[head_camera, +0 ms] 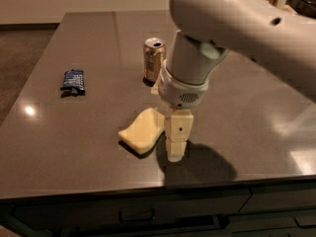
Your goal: Move sponge near rxbar blueberry
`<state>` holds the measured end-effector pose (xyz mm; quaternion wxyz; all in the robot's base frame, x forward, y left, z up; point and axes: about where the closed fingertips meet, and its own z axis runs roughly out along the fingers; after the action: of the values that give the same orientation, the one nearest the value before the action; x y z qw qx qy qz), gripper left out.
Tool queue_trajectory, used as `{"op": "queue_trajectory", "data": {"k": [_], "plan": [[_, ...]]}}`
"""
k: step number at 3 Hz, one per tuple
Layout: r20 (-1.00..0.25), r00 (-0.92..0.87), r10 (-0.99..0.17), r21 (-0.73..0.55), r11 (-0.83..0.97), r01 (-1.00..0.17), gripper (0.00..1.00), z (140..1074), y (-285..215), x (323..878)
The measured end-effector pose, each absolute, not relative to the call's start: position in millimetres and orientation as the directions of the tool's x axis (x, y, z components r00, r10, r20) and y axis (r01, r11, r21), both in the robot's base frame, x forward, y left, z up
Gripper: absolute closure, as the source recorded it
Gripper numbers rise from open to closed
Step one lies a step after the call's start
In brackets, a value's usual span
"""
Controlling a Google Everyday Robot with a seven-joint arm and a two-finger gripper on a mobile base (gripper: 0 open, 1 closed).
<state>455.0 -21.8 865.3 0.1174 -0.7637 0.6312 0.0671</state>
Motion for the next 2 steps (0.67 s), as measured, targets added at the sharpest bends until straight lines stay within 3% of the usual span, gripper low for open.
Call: {"op": "queue_trajectory", "data": {"k": [1,2], "plan": [[-0.242,0.21,-0.947,-0.066,-0.2,-0.978,0.0,847,-2,458],[-0.231,0.21,-0.95,-0.048,-0.205,-0.978,0.18,836,9,462]]}}
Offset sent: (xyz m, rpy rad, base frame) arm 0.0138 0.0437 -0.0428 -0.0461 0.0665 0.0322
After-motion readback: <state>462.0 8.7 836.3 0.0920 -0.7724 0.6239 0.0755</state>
